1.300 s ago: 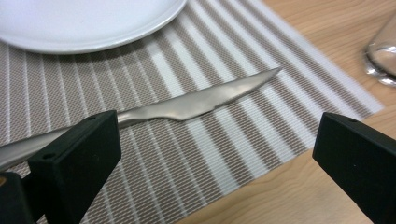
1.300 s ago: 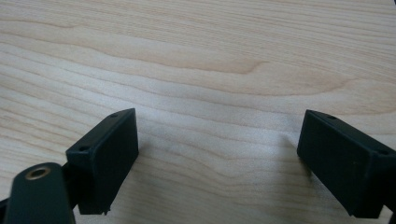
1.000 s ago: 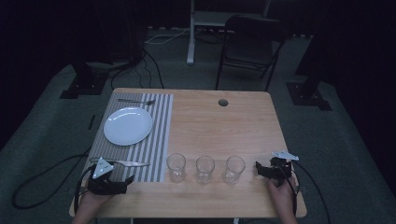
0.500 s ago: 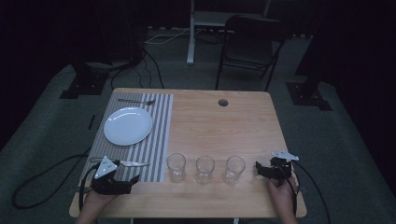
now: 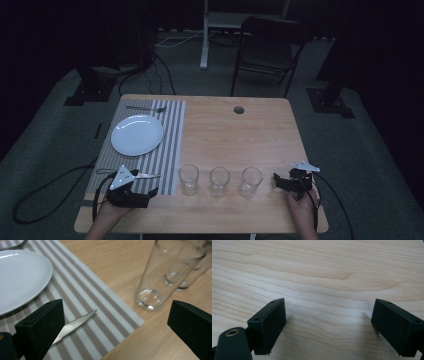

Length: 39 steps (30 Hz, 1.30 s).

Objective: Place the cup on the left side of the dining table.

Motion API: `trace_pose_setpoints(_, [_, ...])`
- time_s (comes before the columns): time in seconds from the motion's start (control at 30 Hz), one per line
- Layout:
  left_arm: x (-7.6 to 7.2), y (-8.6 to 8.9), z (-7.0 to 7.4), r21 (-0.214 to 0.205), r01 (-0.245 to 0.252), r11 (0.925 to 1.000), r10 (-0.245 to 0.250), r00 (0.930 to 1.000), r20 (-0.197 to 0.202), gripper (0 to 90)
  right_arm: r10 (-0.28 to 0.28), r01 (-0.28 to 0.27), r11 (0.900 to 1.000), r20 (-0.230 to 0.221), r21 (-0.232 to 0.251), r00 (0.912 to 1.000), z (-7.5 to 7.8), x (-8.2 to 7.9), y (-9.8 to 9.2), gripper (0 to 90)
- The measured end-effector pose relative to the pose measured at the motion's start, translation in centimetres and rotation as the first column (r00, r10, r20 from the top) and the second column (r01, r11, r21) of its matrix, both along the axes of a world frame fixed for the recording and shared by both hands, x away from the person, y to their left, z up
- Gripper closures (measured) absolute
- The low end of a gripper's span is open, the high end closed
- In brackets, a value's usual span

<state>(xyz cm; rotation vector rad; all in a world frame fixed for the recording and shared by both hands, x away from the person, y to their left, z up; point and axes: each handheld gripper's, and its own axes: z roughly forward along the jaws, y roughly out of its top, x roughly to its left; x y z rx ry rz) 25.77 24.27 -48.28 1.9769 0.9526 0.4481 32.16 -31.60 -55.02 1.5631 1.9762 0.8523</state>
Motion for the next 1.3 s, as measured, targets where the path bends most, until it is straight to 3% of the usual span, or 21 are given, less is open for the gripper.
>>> trace_pose_setpoints(0.2, [0.2, -0.7, 0.5, -0.018, 0.029, 0.9994, -0.029, 0.9994, 0.022, 1.6, 0.0, 0.0, 1.0, 0.0, 0.0, 1.0, 0.0, 0.0, 0.0, 12.1])
trace_pose_setpoints(0.77, [1.5, -3.5, 1.4, -0.007, 0.126, 0.9921, -0.125, 0.9917, 0.029, 1.6, 0.0, 0.0, 1.0, 0.0, 0.0, 1.0, 0.0, 0.0, 0.0, 12.2])
trace_pose_setpoints(0.93, [1.9, -4.0, 1.7, -0.009, 0.131, 0.9913, -0.131, 0.9907, 0.036, 1.6, 0.0, 0.0, 1.0, 0.0, 0.0, 1.0, 0.0, 0.0, 0.0, 12.2])
trace_pose_setpoints(1.0, [2.0, -4.3, 1.9, -0.021, 0.148, 0.9887, -0.147, 0.9884, 0.037, 1.6, 0.0, 0.0, 1.0, 0.0, 0.0, 1.0, 0.0, 0.0, 0.0, 12.2])
trace_pose_setpoints(1.3, [2.6, -6.6, 2.1, -0.004, 0.202, 0.9795, -0.201, 0.9792, 0.025, 1.6, 0.0, 0.0, 1.0, 0.0, 0.0, 1.0, 0.0, 0.0, 0.0, 12.1])
